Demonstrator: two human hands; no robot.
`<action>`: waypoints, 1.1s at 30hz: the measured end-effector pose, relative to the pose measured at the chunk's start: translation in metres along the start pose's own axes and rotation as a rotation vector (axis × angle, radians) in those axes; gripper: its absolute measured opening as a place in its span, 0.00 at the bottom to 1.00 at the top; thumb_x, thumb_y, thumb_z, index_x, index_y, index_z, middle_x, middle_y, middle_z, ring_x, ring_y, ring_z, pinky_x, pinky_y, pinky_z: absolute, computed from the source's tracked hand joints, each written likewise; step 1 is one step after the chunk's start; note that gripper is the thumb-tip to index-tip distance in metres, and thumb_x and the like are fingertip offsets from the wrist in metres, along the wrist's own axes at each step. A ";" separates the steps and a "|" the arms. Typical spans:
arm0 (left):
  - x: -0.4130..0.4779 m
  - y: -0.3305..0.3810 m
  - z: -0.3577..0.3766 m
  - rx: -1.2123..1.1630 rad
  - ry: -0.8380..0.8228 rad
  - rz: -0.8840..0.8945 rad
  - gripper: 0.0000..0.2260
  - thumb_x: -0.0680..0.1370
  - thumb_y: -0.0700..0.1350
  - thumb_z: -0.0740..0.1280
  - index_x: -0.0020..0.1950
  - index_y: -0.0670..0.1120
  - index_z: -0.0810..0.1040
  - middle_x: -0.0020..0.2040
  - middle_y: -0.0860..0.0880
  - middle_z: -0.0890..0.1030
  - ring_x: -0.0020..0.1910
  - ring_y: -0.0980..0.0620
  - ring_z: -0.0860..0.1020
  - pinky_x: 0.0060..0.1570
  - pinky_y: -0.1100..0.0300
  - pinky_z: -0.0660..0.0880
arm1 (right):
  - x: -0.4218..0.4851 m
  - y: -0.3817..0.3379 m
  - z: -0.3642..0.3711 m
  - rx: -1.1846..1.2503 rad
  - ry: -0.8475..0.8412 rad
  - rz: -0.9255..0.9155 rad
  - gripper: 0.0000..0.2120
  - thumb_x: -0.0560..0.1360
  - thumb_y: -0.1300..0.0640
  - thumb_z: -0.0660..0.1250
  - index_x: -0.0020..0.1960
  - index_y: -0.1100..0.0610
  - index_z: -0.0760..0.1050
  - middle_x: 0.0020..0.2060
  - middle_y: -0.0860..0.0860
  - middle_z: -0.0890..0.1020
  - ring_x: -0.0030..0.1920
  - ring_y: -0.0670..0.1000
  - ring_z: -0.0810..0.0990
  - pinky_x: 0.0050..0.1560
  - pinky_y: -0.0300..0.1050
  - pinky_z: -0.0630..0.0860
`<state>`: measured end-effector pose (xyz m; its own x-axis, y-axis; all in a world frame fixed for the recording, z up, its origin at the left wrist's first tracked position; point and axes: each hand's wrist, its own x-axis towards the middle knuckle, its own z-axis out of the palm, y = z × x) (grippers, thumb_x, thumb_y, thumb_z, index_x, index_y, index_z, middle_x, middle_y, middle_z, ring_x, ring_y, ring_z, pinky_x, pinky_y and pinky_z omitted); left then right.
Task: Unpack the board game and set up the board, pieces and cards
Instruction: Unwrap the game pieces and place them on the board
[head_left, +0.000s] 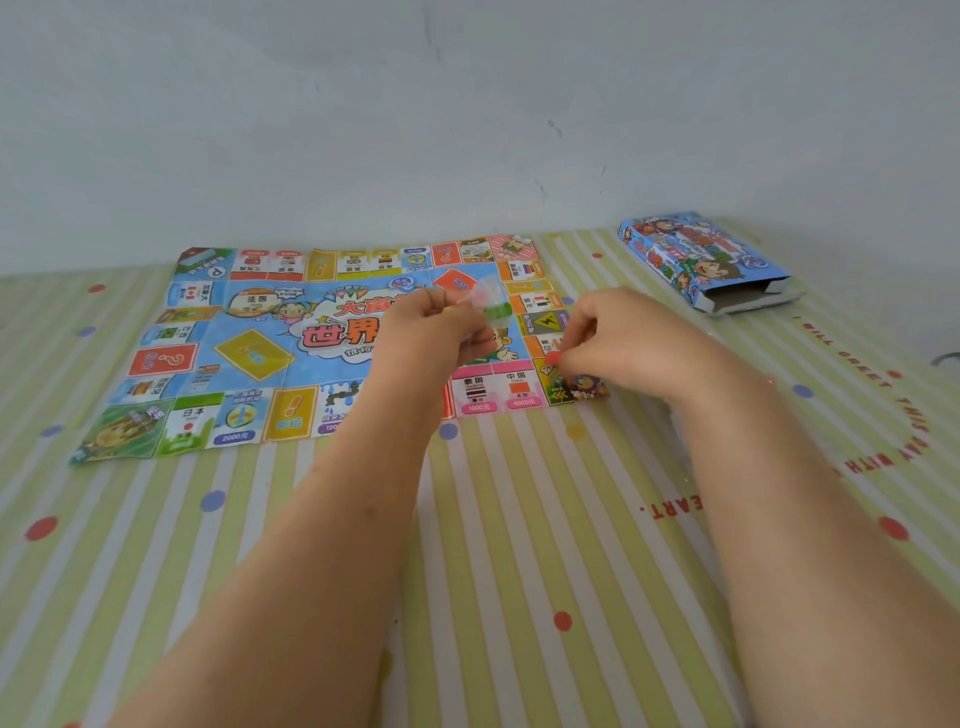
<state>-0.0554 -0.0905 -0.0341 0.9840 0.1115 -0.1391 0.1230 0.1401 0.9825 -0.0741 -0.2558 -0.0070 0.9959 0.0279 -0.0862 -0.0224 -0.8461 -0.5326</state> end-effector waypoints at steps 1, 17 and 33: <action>0.000 0.000 0.000 0.001 0.002 0.000 0.06 0.74 0.32 0.68 0.40 0.41 0.75 0.26 0.51 0.78 0.29 0.54 0.80 0.42 0.58 0.82 | 0.000 -0.001 0.001 -0.014 -0.022 -0.003 0.03 0.71 0.59 0.71 0.43 0.57 0.80 0.40 0.53 0.82 0.39 0.50 0.80 0.33 0.41 0.70; -0.003 0.002 0.001 0.013 -0.003 -0.011 0.05 0.74 0.32 0.67 0.41 0.40 0.75 0.33 0.47 0.79 0.30 0.53 0.81 0.43 0.57 0.82 | 0.006 0.004 0.006 0.024 0.046 -0.054 0.04 0.70 0.58 0.74 0.42 0.54 0.79 0.34 0.46 0.78 0.33 0.45 0.75 0.30 0.39 0.67; -0.003 0.003 0.000 0.009 -0.011 -0.020 0.05 0.74 0.32 0.67 0.42 0.39 0.76 0.34 0.46 0.79 0.30 0.52 0.81 0.44 0.56 0.82 | 0.013 0.011 0.010 -0.023 0.023 -0.064 0.02 0.72 0.59 0.72 0.44 0.55 0.79 0.39 0.48 0.81 0.36 0.47 0.78 0.34 0.41 0.71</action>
<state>-0.0581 -0.0908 -0.0306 0.9826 0.0984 -0.1577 0.1439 0.1338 0.9805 -0.0627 -0.2596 -0.0222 0.9970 0.0704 -0.0332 0.0432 -0.8550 -0.5168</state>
